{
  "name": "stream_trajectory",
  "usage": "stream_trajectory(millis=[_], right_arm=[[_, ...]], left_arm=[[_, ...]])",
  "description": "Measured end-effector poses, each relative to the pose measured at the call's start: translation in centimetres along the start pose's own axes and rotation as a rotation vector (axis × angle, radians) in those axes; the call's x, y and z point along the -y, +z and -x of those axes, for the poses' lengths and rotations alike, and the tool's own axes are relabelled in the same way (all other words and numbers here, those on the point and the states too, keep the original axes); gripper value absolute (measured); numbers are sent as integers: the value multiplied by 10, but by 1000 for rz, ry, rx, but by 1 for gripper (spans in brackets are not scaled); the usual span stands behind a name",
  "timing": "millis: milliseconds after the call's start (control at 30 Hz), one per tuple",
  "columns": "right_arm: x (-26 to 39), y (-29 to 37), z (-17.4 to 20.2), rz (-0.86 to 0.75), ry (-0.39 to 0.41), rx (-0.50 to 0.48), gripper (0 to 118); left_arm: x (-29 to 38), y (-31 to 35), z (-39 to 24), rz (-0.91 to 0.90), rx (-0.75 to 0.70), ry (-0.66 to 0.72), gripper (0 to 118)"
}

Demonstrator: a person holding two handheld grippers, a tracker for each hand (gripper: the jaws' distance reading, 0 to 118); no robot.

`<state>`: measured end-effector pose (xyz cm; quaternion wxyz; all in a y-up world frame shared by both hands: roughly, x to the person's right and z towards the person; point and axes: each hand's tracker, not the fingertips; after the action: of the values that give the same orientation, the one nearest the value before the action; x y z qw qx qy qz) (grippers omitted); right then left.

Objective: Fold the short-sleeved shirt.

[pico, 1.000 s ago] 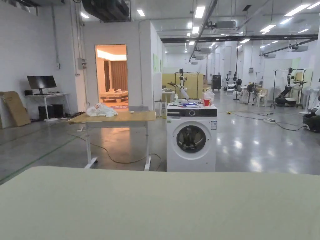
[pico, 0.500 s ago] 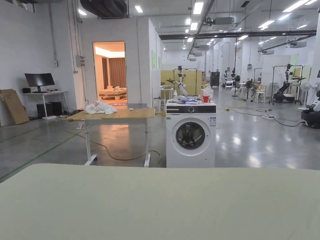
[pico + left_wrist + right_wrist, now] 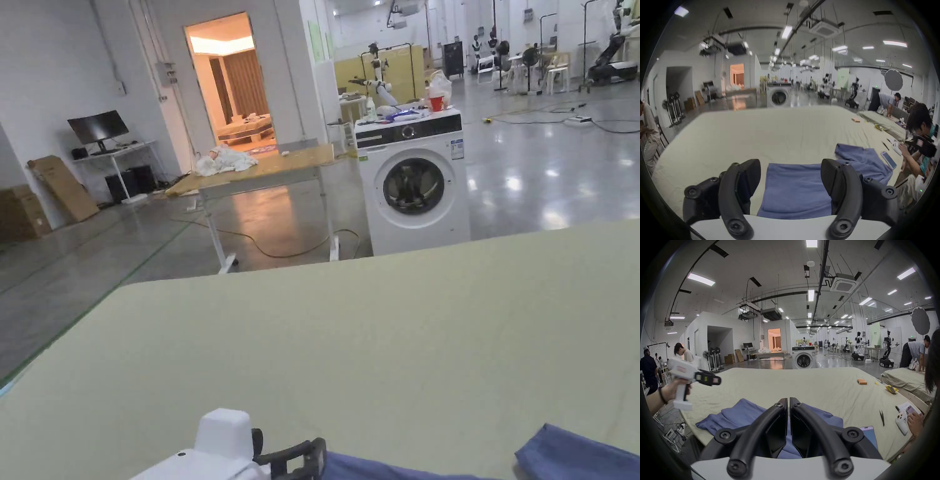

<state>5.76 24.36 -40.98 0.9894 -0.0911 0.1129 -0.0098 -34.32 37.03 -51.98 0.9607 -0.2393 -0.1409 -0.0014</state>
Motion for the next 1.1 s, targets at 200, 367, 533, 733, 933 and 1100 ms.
stream_trajectory(millis=[200, 367, 533, 733, 933, 1100], right_arm=[[7, 3, -22, 44, -38, 85, 1], [13, 11, -41, 84, -40, 158, 1], [23, 12, -58, 135, -106, 212, 1], [23, -2, -71, 155, -131, 214, 1], [-4, -89, -103, 301, -87, 120, 64], [-1, -213, -149, 534, -58, 76, 69]], left_arm=[[-17, -172, 25, 327, -64, 42, 79], [3, -232, 31, 388, -81, 58, 68], [10, -259, 35, 423, -81, 95, 55], [18, -262, 5, 415, -112, 29, 2], [22, -272, -11, 438, -127, -36, 2], [10, -284, -1, 496, -108, -32, 2]])
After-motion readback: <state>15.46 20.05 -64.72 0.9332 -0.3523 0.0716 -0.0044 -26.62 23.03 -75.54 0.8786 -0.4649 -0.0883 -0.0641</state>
